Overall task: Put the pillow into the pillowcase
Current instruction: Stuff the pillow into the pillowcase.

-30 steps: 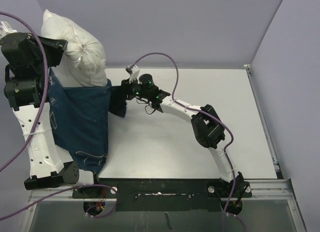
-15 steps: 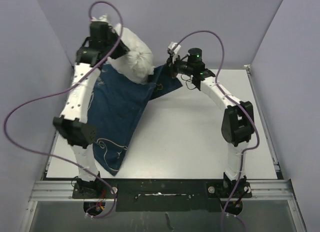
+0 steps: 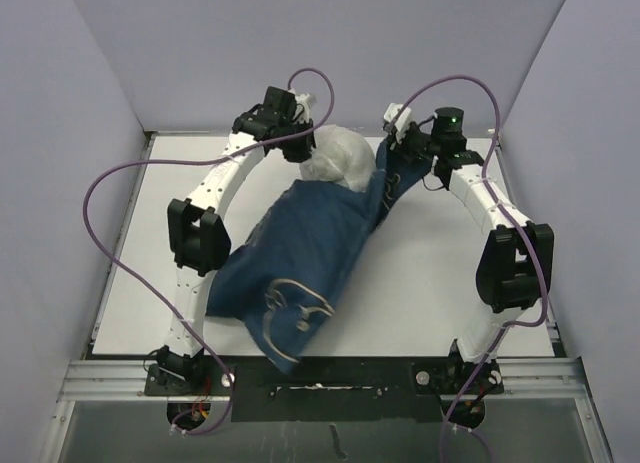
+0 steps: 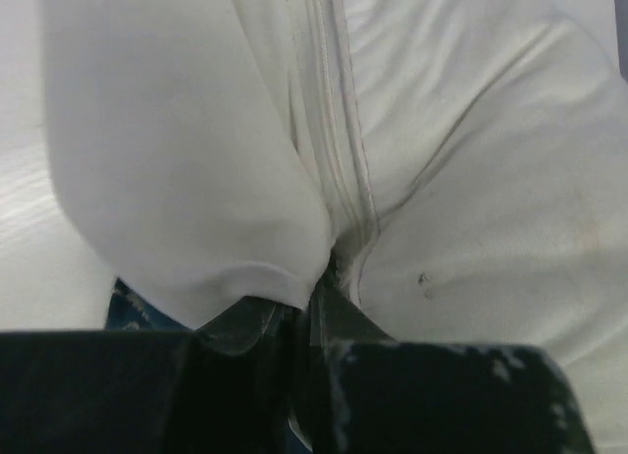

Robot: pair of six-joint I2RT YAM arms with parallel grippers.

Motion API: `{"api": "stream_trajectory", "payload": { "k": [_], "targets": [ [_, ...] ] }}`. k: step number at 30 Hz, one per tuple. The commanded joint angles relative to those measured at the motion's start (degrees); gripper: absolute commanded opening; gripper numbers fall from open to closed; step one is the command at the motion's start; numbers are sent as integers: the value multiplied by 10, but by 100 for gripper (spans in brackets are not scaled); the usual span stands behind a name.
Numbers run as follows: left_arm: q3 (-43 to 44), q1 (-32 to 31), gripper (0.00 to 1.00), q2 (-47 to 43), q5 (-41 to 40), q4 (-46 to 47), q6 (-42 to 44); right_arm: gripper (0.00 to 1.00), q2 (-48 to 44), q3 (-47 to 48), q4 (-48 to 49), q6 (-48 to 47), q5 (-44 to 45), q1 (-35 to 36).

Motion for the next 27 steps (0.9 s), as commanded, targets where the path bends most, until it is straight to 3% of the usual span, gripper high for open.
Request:
{"api": "stream_trajectory", "payload": {
  "k": [1,3,7,8,13,17,19,22,27],
  "targets": [
    [-83,-21,0,-69,129,-47,66,0,-58,-89,18,-152,42,-30],
    [-110,-21,0,-90,152,-39,81,0,-69,-125,-28,-191,11,-56],
    [-147,-34,0,-100,213,-3,79,0,-91,-145,-248,-329,-118,-82],
    [-139,-40,0,-89,220,1,77,0,-96,-152,-263,-334,-133,-79],
    [14,-56,0,19,234,5,46,0,-103,-150,-82,-136,-67,-47],
    [303,-38,0,130,216,-11,17,0,-90,-66,50,-29,12,-12],
    [298,-21,0,116,215,58,-18,0,-78,-17,96,-1,45,-5],
    [174,2,0,30,194,169,-36,0,-69,33,150,29,80,-12],
    [196,-4,0,18,160,71,2,0,-103,-59,181,1,15,-49]
  ]
}}
